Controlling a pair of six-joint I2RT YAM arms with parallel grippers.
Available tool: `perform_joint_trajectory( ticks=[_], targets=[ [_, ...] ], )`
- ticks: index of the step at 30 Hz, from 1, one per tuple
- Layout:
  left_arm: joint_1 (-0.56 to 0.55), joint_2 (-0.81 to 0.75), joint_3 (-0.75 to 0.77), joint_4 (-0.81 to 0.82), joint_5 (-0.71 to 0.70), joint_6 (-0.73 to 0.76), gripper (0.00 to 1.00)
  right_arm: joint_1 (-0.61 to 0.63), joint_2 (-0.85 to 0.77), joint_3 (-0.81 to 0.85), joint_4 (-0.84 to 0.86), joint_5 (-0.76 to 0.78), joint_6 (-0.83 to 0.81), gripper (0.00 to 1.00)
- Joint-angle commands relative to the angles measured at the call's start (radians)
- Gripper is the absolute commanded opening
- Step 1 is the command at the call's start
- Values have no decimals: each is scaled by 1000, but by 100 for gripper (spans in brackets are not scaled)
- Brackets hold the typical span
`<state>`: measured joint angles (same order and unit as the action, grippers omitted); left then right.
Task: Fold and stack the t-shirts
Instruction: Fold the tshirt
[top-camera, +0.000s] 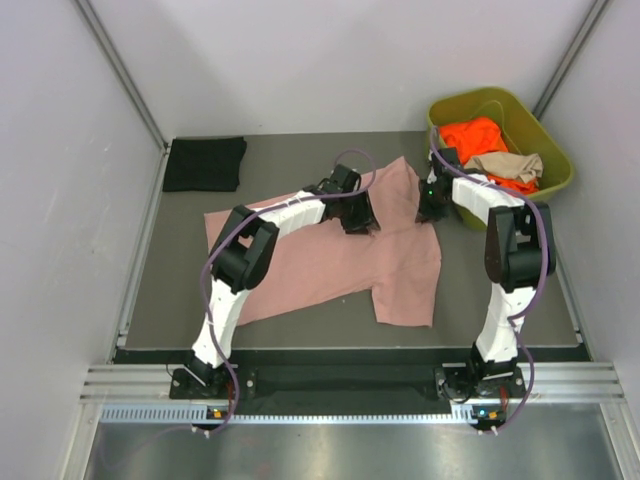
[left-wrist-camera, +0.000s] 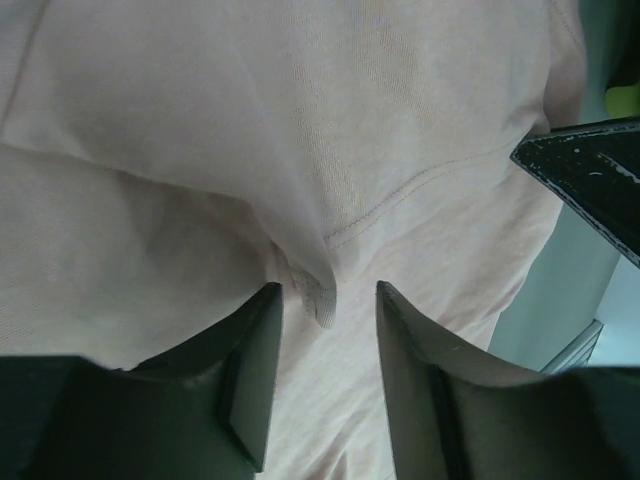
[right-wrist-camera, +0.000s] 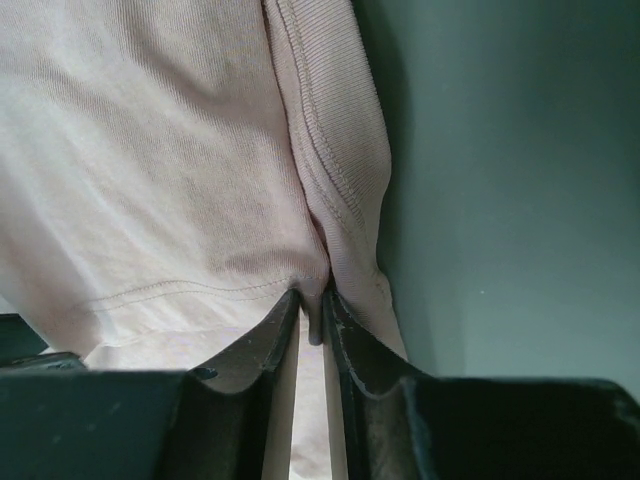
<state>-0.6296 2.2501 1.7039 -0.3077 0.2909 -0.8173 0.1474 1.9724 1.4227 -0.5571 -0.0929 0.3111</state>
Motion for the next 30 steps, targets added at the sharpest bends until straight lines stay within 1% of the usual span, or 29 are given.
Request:
perform_joint_trajectory(
  ticks=[1, 3, 6, 7, 8, 9, 10, 11, 12, 17, 22, 25, 30],
  targets=[
    [-13, 26, 65, 33, 10, -17, 45, -12, -7, 38, 26, -11, 2, 15],
    [-19, 35, 72, 32, 11, -16, 43, -12, -4, 39, 26, -14, 3, 14],
    [-21, 42, 82, 32, 25, -14, 33, -12, -17, 38, 23, -19, 3, 9],
    [-21, 43, 89, 22, 27, -10, 25, -12, -21, 38, 23, -21, 3, 5],
    [-21, 43, 92, 18, 25, -3, 21, -12, -26, 36, 17, -24, 5, 2],
    [-19, 37, 95, 6, 21, 10, 20, -12, -36, 36, 14, -24, 6, 0],
    [-21, 31, 95, -11, 13, 20, 19, -12, -46, 33, 10, -25, 9, 0],
    [-19, 26, 95, -25, 8, 27, 13, -12, -56, 30, 0, -24, 14, 0],
    [-19, 20, 97, -30, 8, 42, 10, -12, -81, 25, -3, -25, 25, 0],
    [-13, -9, 91, -80, 25, 61, 1, -12, -142, -19, -35, -37, 46, 0],
    [-9, -55, 73, -108, 22, 79, 0, -12, -204, -67, -70, -50, 62, 0],
    [-4, -72, 59, -117, 25, 86, 0, -9, -233, -96, -63, -51, 60, 0],
    [1, -93, 27, -120, 36, 89, 0, -9, -241, -117, -67, -67, 65, 0]
  ],
)
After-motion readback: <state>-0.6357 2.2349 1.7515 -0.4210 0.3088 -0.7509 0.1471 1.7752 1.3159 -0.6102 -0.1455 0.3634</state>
